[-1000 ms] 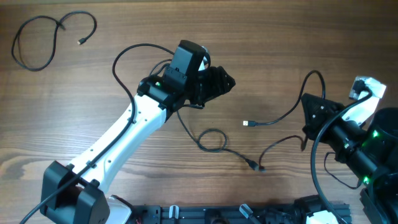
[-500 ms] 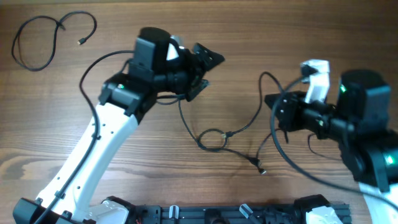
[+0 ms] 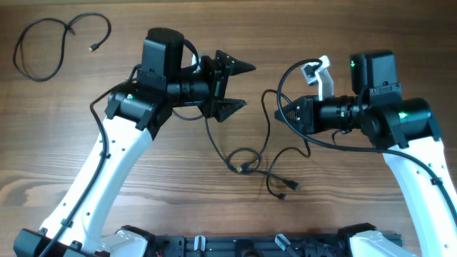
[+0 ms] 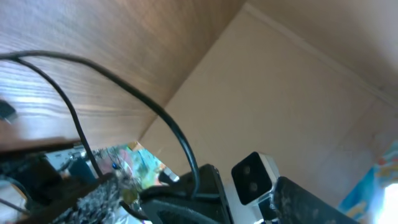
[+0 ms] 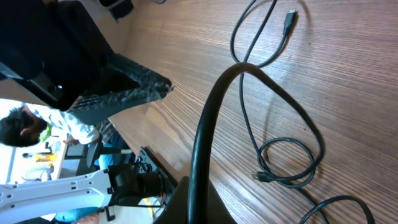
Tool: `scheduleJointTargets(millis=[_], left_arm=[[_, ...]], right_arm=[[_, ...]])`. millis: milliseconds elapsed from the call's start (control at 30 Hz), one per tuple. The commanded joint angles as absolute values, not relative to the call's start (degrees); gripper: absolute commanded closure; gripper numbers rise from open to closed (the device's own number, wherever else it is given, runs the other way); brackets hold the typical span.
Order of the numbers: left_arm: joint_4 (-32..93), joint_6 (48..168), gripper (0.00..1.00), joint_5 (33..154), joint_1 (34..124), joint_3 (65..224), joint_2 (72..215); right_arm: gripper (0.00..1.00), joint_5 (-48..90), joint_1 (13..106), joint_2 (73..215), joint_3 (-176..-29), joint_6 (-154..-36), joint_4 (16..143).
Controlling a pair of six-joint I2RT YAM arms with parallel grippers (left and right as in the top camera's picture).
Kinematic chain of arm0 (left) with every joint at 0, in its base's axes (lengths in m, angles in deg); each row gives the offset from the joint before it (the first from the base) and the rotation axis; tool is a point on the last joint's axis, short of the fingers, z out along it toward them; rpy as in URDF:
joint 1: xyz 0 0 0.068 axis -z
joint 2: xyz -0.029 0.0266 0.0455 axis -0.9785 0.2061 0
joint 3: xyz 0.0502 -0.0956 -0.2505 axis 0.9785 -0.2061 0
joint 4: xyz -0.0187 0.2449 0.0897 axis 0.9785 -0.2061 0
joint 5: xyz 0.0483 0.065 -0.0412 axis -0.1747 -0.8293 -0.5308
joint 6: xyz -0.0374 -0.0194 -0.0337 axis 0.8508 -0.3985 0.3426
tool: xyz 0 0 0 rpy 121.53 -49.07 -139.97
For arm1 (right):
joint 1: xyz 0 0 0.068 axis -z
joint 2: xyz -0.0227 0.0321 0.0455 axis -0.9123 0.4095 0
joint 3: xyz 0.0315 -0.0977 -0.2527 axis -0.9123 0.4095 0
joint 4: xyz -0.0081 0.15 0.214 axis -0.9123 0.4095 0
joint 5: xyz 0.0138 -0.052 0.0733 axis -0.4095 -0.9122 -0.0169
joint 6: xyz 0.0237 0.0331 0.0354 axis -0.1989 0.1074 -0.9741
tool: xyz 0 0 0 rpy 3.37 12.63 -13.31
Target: Untangle cables
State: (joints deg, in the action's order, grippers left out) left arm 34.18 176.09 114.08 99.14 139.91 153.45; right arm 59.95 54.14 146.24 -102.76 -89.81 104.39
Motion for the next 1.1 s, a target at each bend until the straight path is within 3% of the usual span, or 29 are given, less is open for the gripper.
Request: scheduleJointTargets(millis=[0,200,333,633,933,1067], left_arm=[[34.57,181.47,0.22,116.92,98.99,141.2,152.2],[34.55,181.62,0.26,116.94,98.99,141.2,152.2],[34.55,181.62,0.37,116.96,98.99,141.2,152.2],[34.55,181.58,0.49,117.18,99.01,141.2,152.2],[34.55,181.4,0.53,115.83,100.52,141.2,152.2],[34.55,181.4,0.62,115.17,100.5,141.2,152.2]], right_arm=[[0.96,62.02,51.94,146.4,-103.59,-88.96,102.8],[0.96,58.94,44.61,146.4,-103.59,-96.37,95.39],[0.96,56.86,41.82,146.4,-103.59,-97.35,94.1],[0.96,53.54,41.66,146.4,-103.59,-99.3,95.08],[0.96,57.21,41.66,146.4,-103.59,-99.32,95.02],[0.96,58.09,41.66,146.4,-103.59,-99.25,94.95]])
